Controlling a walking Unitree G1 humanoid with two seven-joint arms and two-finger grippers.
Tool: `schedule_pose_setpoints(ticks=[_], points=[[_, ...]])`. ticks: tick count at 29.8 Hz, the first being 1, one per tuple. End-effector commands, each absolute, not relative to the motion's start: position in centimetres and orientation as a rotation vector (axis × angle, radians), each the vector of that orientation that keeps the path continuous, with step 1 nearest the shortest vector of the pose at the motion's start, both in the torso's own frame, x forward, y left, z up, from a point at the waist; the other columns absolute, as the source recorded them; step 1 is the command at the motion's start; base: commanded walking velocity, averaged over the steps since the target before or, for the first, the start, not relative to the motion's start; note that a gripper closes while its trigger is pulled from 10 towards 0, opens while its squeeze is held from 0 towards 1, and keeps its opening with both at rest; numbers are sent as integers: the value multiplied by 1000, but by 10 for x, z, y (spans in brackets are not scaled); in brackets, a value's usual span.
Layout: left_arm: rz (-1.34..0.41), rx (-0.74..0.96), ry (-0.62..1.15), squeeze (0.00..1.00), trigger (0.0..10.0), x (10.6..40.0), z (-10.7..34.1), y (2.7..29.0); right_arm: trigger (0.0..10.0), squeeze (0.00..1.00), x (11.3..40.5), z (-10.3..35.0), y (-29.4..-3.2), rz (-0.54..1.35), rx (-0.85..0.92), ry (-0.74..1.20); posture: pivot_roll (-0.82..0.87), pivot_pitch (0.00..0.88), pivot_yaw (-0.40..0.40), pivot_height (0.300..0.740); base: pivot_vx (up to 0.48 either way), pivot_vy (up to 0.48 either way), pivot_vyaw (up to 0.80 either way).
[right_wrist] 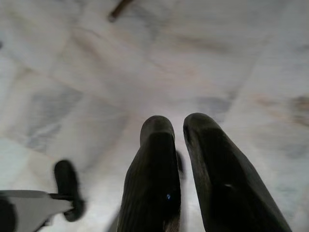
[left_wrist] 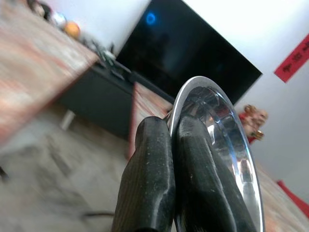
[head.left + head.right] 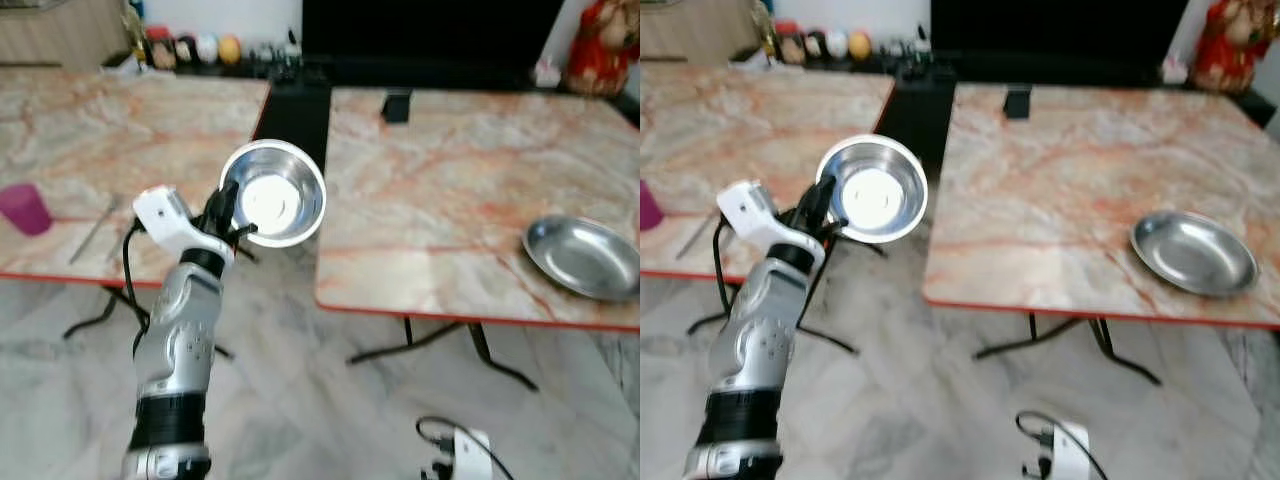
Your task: Setting the table
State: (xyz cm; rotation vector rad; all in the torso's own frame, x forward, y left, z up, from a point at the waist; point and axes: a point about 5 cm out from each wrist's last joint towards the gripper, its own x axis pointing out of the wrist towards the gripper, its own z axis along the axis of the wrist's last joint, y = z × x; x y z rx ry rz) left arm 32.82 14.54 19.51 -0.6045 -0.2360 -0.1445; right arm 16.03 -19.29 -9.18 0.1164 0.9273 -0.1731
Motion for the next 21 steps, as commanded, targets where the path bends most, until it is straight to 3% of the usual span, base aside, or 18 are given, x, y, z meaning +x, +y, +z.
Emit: schedule_pose_setpoints(ticks=[1, 21], points=[[-164, -596, -245, 0, 10000, 328, 199, 142, 10000, 0, 159, -91, -199, -188, 112, 926, 36, 0, -28, 740, 0, -386, 0], [-152, -586, -241, 0, 10000, 328, 198, 145, 10000, 0, 168, -88, -194, -183, 121, 895, 32, 0, -26, 740, 0, -382, 0]])
